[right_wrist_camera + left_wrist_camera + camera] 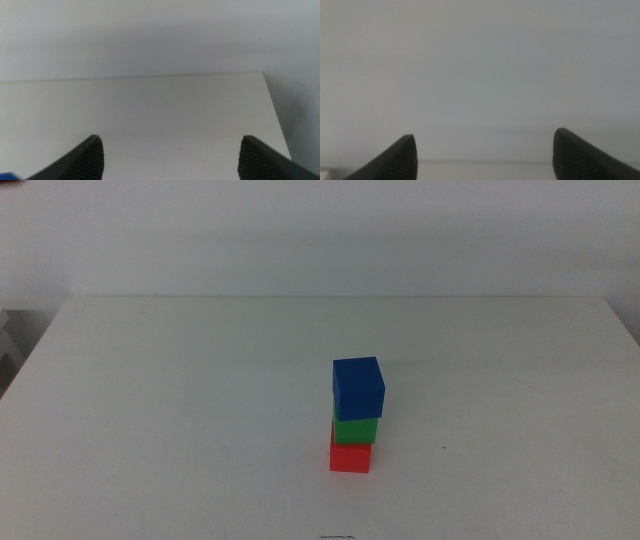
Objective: Stack red cubes first, then green, then blue cubes in a specific spot.
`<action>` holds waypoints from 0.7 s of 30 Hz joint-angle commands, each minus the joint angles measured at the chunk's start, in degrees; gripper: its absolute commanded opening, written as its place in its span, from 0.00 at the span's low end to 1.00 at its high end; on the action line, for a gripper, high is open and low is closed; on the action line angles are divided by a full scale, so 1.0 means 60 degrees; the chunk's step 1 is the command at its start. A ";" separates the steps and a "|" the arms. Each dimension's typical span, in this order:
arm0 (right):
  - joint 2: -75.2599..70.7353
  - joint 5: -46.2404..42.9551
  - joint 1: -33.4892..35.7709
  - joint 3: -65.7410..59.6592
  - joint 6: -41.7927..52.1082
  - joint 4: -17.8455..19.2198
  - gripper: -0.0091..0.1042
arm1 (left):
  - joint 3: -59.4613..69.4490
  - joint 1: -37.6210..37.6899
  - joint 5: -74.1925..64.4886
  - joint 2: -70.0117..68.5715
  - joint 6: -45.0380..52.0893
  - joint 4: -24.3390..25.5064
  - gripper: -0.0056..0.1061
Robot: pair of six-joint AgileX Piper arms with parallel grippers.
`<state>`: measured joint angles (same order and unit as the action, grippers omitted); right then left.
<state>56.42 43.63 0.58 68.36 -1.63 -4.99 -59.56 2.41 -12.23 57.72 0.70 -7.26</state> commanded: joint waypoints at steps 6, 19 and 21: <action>-0.1476 -0.4843 -0.0068 -0.3349 0.0085 0.0541 0.90 | 0.1892 -0.0019 0.0986 -0.1652 -0.0117 -0.0041 0.87; -0.8179 -0.5646 -0.0068 -1.0404 0.0085 0.0713 0.90 | 0.7114 -0.0019 0.1799 -0.6720 -0.0117 0.0376 0.87; -0.8755 -0.5611 -0.0068 -1.0825 0.0085 0.0713 0.90 | 0.7738 -0.0019 0.1822 -0.7442 -0.0117 0.0376 0.87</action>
<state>5.45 14.59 0.42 3.47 -1.63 -1.65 -13.94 2.41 -6.36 15.07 0.70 -5.05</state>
